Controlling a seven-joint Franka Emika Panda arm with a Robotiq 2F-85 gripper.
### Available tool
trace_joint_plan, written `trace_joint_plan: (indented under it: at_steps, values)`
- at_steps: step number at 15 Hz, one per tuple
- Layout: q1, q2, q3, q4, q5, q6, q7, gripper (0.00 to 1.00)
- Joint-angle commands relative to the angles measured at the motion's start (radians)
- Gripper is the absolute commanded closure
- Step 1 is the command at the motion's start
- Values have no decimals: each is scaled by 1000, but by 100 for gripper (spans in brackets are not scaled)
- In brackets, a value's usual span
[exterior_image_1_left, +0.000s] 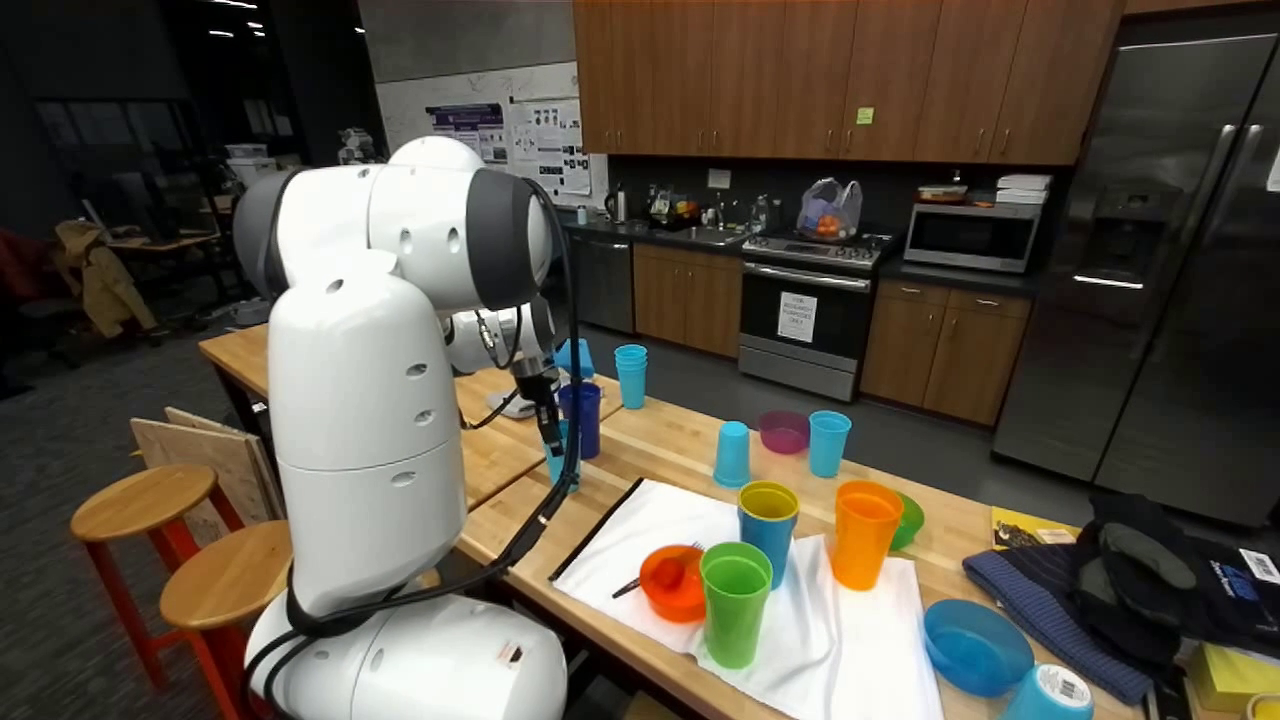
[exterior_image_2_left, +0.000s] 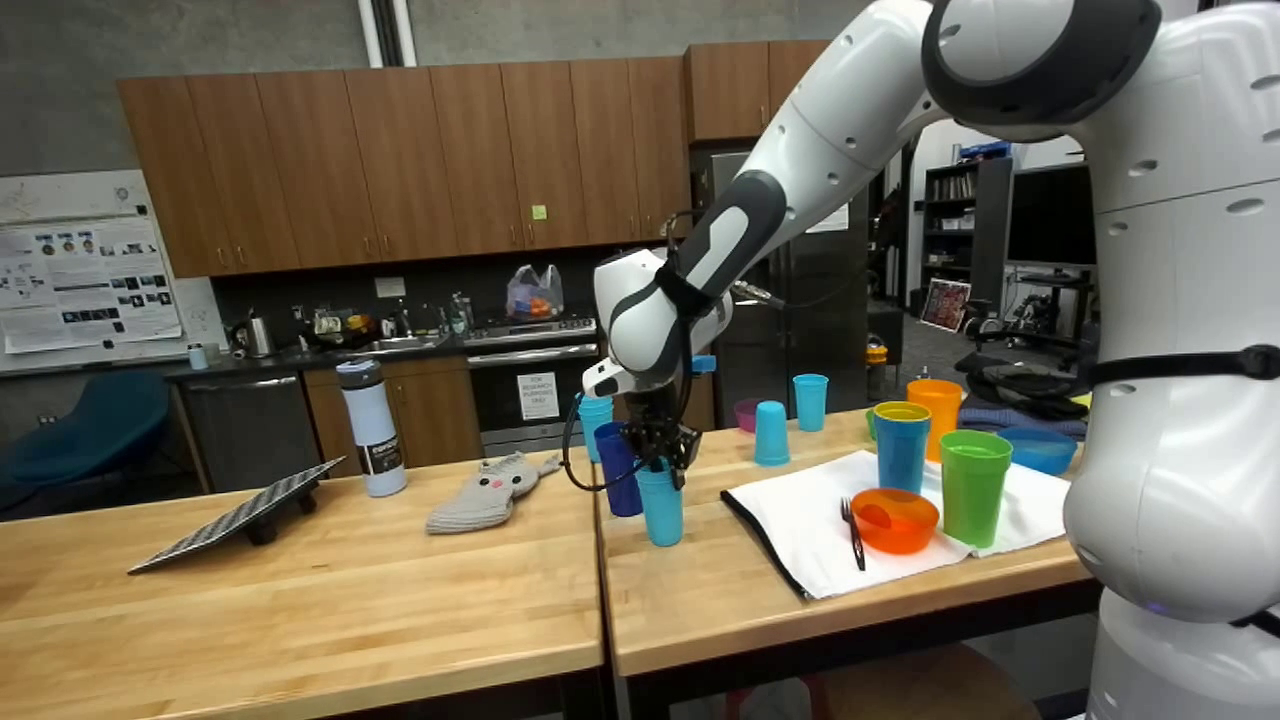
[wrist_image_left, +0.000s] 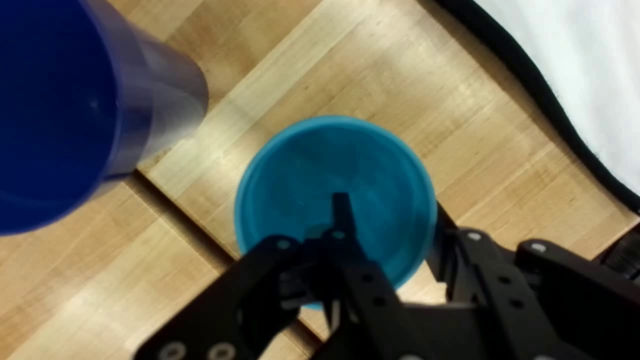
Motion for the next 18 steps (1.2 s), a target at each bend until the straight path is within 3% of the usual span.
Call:
trace_joint_plan:
  at_steps: [1,5,6,11,14,18]
  values:
    - [16,-43,8,14,-7,-63,-51,32]
    - [33,-111,15,39,-20,-196,-92,4]
    - [38,-133,13,46,-33,-227,-90,2]
    - [20,-220,-21,69,-140,-269,-39,0]
    - [-9,-222,-58,83,-174,-216,-11,0]
    - [-48,-175,-114,102,-127,-102,-103,0]
